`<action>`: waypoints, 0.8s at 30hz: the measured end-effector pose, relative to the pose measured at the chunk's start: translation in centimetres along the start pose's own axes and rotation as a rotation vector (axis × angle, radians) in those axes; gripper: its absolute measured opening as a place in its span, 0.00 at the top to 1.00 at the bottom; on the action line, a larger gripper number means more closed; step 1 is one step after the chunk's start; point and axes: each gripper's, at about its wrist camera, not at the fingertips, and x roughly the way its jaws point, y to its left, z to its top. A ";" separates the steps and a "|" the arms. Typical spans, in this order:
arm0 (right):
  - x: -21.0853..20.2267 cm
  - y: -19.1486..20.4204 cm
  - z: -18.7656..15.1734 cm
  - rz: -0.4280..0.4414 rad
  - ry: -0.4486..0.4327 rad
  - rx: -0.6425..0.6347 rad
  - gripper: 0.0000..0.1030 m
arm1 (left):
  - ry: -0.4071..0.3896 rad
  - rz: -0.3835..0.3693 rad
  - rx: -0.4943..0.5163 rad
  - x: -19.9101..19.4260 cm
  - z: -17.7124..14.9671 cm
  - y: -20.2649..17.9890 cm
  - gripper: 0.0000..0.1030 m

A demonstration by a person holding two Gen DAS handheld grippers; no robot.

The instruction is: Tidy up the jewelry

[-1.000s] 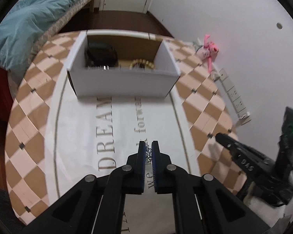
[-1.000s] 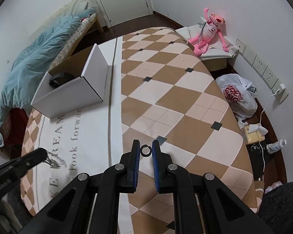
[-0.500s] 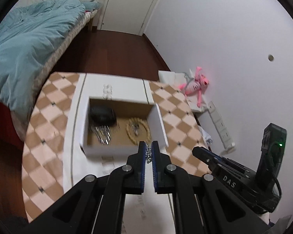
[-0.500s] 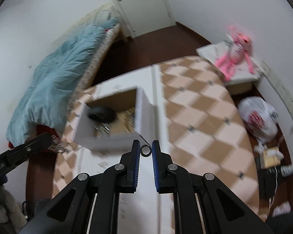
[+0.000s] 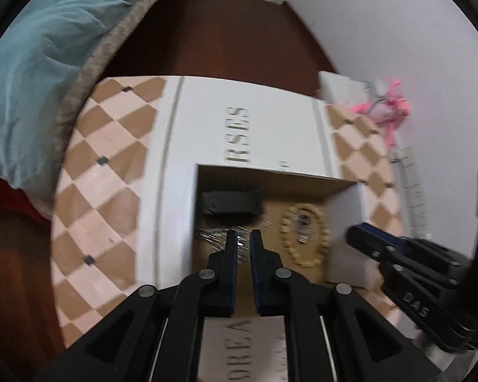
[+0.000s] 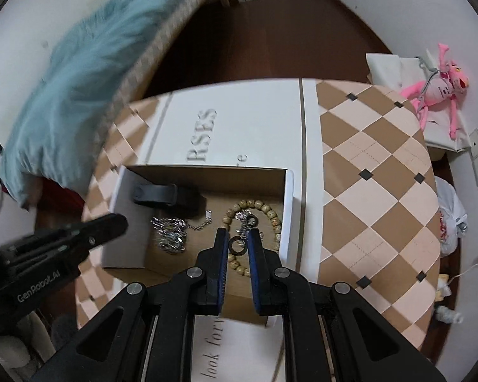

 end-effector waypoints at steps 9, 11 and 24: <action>-1.9 0.0 1.3 -0.048 -0.036 -0.027 0.53 | -0.091 0.100 0.002 -1.7 1.2 0.2 0.12; -2.1 -0.2 1.2 -0.065 -0.044 -0.020 0.50 | -0.105 0.126 0.006 -2.1 1.1 0.3 0.12; -1.0 -2.3 -4.4 -0.260 -0.034 0.019 0.02 | -0.198 0.256 0.026 -2.0 -3.2 0.8 0.00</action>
